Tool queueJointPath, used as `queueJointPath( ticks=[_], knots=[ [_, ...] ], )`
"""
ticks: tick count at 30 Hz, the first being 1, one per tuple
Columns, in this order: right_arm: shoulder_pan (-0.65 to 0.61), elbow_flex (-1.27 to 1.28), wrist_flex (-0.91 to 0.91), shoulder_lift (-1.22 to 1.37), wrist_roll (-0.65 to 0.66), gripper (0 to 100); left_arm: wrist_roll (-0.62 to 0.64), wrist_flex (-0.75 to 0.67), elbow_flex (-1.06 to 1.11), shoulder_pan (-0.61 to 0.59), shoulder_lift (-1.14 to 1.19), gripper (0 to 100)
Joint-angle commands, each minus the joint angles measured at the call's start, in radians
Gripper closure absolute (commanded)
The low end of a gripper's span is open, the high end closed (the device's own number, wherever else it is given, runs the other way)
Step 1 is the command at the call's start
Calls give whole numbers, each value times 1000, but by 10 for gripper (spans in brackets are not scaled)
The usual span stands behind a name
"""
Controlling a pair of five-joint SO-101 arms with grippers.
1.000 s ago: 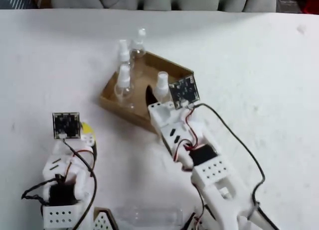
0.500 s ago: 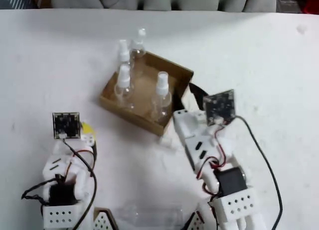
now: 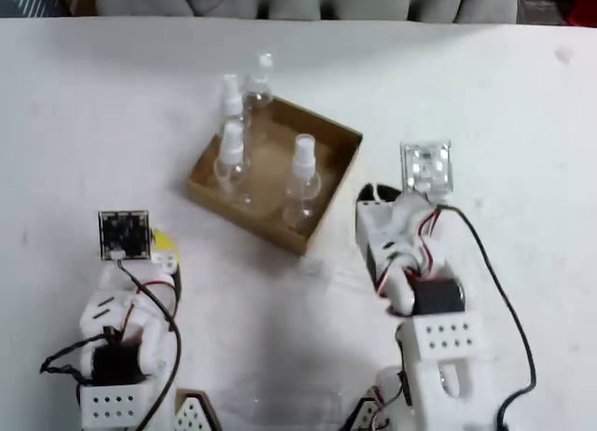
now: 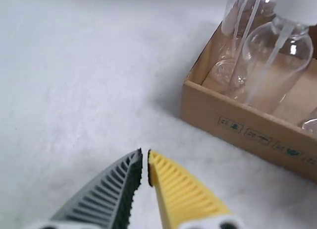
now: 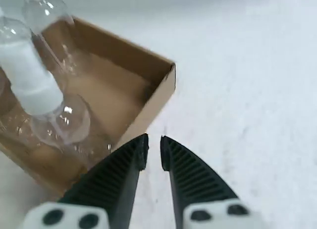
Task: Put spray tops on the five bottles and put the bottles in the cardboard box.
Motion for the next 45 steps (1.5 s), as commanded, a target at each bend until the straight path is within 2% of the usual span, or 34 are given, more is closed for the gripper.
queueJointPath(
  ticks=[1, 5, 7, 8, 15, 23, 26, 31, 39, 45],
  knots=[
    [10, -203, 237, 102, 31, 981, -12, -34, -2, -10, -13, 980],
    [2, -367, 495, 209, 301, 981, -12, -34, -2, -10, -13, 980],
    [1, -388, 504, 243, 410, 981, -12, -34, -2, -10, -13, 980],
    [8, -390, 475, 260, 420, 981, -12, -34, -2, -10, -13, 980],
    [70, -393, 242, 409, 245, 981, -12, -34, -2, -8, -13, 980],
    [64, -402, -222, 651, 54, 982, -12, -34, -2, -8, -13, 980],
    [71, -451, -341, 756, -11, 982, -12, -34, -2, -8, -13, 980],
    [71, -618, -372, 963, -98, 982, -12, -34, -2, -8, -13, 980],
    [73, -855, -378, 1198, -103, 982, -12, -34, -2, -8, -13, 980],
    [73, -911, -378, 1267, -103, 982, -12, -35, -2, -8, -13, 980]
  ],
)
